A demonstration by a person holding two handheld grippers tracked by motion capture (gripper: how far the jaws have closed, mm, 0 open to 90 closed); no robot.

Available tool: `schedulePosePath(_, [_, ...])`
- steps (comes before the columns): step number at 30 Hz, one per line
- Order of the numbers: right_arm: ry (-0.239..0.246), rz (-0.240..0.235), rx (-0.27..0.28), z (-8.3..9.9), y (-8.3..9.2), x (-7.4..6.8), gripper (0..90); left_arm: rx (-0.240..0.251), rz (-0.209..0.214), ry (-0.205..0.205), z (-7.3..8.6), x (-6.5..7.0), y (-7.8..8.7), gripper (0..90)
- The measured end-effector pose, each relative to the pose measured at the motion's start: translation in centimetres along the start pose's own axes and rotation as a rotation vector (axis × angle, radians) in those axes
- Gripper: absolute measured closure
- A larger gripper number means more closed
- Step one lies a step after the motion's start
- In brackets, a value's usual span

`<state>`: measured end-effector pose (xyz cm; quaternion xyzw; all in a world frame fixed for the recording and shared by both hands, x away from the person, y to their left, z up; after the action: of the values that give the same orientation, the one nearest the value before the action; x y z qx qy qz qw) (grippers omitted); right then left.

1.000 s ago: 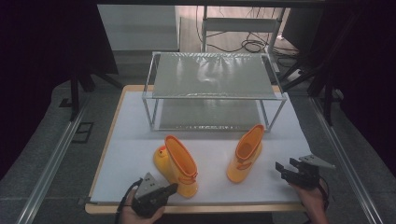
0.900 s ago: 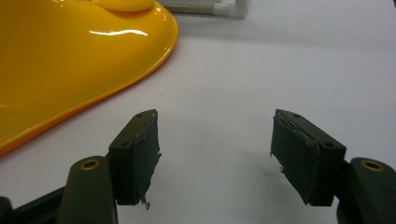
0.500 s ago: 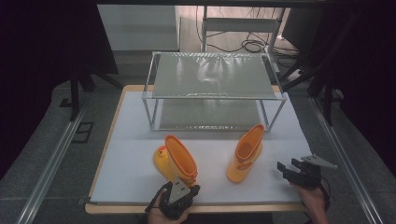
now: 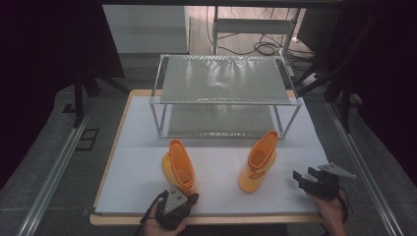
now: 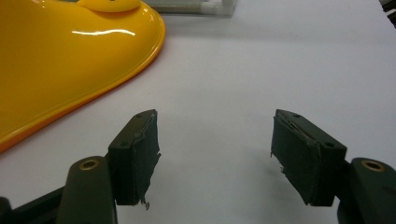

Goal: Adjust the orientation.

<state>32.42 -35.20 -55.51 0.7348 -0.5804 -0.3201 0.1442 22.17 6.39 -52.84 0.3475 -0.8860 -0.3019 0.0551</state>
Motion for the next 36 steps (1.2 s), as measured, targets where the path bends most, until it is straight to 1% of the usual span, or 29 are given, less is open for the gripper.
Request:
schedulePosePath(3, [-0.001, -0.003, 0.002, 0.0, 0.0, -0.1, 31.7, 0.003, -0.008, 0.033, 1.1, -1.3, 1.3, 90.0])
schedulePosePath(9, [0.007, -0.003, -0.005, 0.1, -0.1, -0.3, 31.7, 0.002, -0.052, 0.095, 3.0, -4.2, 3.4, 90.0])
schedulePosePath(10, [0.008, -0.004, -0.006, 0.1, -0.2, -0.3, 31.7, 0.002, -0.052, 0.095, 3.0, -4.2, 3.4, 90.0])
schedulePosePath(11, [0.012, -0.003, -0.009, 0.2, -0.2, -0.3, 31.6, 0.003, -0.060, 0.113, 3.4, -5.0, 3.8, 90.0])
schedulePosePath(13, [0.010, -0.004, -0.010, 0.2, -0.2, -0.3, 31.6, 0.000, -0.071, 0.124, 3.8, -5.7, 4.2, 90.0])
schedulePosePath(15, [0.010, -0.004, -0.010, 0.2, -0.2, -0.3, 31.6, -0.001, -0.087, 0.144, 4.2, -6.5, 4.7, 90.0])
schedulePosePath(16, [0.011, -0.003, -0.013, 0.2, -0.2, -0.2, 31.6, 0.001, -0.095, 0.160, 4.4, -6.8, 4.8, 90.0])
schedulePosePath(17, [0.010, -0.003, -0.013, 0.2, -0.2, -0.2, 31.6, 0.005, -0.096, 0.175, 4.6, -7.1, 5.0, 90.0])
schedulePosePath(18, [0.010, -0.003, -0.014, 0.2, -0.2, -0.2, 31.6, 0.007, -0.096, 0.182, 4.7, -7.4, 5.1, 90.0])
schedulePosePath(20, [0.009, -0.004, -0.013, 0.2, -0.3, -0.2, 31.6, 0.007, -0.100, 0.185, 4.9, -7.7, 5.2, 90.0])
schedulePosePath(21, [0.009, -0.005, -0.014, 0.2, -0.3, -0.2, 31.6, 0.010, -0.105, 0.204, 5.0, -8.1, 5.3, 90.0])
schedulePosePath(22, [0.009, -0.005, -0.014, 0.3, -0.3, -0.2, 31.6, 0.012, -0.107, 0.211, 5.0, -8.2, 5.3, 89.9])
schedulePosePath(24, [0.011, -0.005, -0.017, 0.3, -0.4, -0.2, 31.7, 0.017, -0.101, 0.216, 5.0, -8.1, 5.3, 89.5])
schedulePosePath(26, [0.009, -0.006, -0.019, 0.3, -0.4, -0.3, 31.7, 0.009, -0.095, 0.202, 5.0, -7.5, 5.1, 88.5])
schedulePosePath(27, [0.009, -0.006, -0.019, 0.3, -0.4, -0.3, 31.7, 0.009, -0.095, 0.202, 5.0, -7.5, 5.1, 88.0])
schedulePosePath(28, [0.009, -0.007, -0.021, 0.3, -0.5, -0.3, 31.7, 0.006, -0.080, 0.188, 4.9, -6.7, 4.8, 87.8])
schedulePosePath(29, [0.008, -0.008, -0.021, 0.3, -0.6, -0.4, 31.7, 0.006, -0.070, 0.180, 4.7, -6.3, 4.6, 87.6])
schedulePosePath(30, [0.008, -0.008, -0.021, 0.3, -0.6, -0.4, 31.7, 0.006, -0.070, 0.180, 4.7, -6.3, 4.6, 87.1])
schedulePosePath(31, [0.011, -0.010, -0.022, 0.3, -0.7, -0.4, 31.7, 0.010, -0.043, 0.157, 4.2, -5.4, 4.0, 86.2])
schedulePosePath(32, [0.014, -0.009, -0.025, 0.3, -0.7, -0.4, 31.7, 0.010, -0.043, 0.157, 4.2, -5.4, 4.0, 85.3])
schedulePosePath(33, [0.015, -0.009, -0.024, 0.3, -0.7, -0.4, 31.7, -0.004, -0.007, 0.124, 3.6, -4.5, 3.2, 83.2])
schedulePosePath(34, [0.013, -0.010, -0.023, 0.3, -0.7, -0.4, 31.8, -0.010, 0.009, 0.112, 3.3, -4.2, 2.8, 81.5])
schedulePosePath(36, [0.008, -0.007, -0.023, 0.2, -0.6, -0.3, 31.8, -0.018, 0.032, 0.107, 2.5, -3.8, 2.0, 76.6])
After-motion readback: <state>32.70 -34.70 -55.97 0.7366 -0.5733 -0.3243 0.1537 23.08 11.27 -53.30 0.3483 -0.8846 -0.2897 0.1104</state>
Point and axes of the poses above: each handheld gripper's, and its own axes: y roughly backward along the jaws, z roughly out of its underside, x roughly to its right, the point moved 7 cm from there along -y, roughly forward along the jaws, and after that the axes turned 14 degrees about -y, right-handed, at the moved point
